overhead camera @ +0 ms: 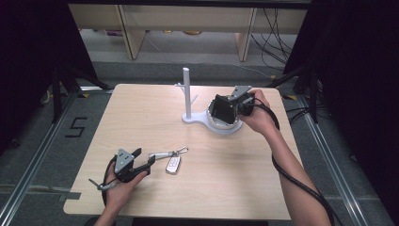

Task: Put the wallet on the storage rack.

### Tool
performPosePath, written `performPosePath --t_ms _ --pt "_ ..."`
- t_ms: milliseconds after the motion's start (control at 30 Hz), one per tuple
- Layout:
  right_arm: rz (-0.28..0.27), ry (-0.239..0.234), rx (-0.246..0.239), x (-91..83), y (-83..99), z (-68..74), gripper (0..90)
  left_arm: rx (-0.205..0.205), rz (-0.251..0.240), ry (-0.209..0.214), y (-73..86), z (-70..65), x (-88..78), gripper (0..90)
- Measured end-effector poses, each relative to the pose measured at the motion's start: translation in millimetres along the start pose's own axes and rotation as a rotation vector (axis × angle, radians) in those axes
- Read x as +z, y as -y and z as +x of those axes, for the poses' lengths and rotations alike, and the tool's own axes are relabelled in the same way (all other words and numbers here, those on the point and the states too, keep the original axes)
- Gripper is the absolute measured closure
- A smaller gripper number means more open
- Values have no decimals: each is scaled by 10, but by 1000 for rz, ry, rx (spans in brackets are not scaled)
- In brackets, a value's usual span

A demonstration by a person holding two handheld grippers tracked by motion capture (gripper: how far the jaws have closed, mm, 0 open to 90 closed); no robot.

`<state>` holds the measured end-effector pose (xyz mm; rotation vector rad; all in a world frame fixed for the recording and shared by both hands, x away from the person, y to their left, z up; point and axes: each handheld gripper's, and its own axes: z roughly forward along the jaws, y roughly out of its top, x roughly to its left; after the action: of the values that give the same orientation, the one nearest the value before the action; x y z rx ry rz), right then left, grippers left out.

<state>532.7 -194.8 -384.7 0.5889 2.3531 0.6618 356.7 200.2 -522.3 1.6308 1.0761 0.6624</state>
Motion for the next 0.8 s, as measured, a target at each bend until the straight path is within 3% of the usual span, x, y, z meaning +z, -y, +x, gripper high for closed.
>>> performPosePath --t_ms 300,333,500,800 --pt "10 31 89 -33 54 -55 584 -1 -1 -1 0 1 0 335" --pt "0 40 135 -72 82 -50 559 -2 0 -1 0 2 0 335" --pt "-24 43 157 -165 152 -66 533 -5 -4 0 1 5 7 335" --pt "-32 -19 281 -379 423 50 548 0 12 -8 -5 1 10 336"
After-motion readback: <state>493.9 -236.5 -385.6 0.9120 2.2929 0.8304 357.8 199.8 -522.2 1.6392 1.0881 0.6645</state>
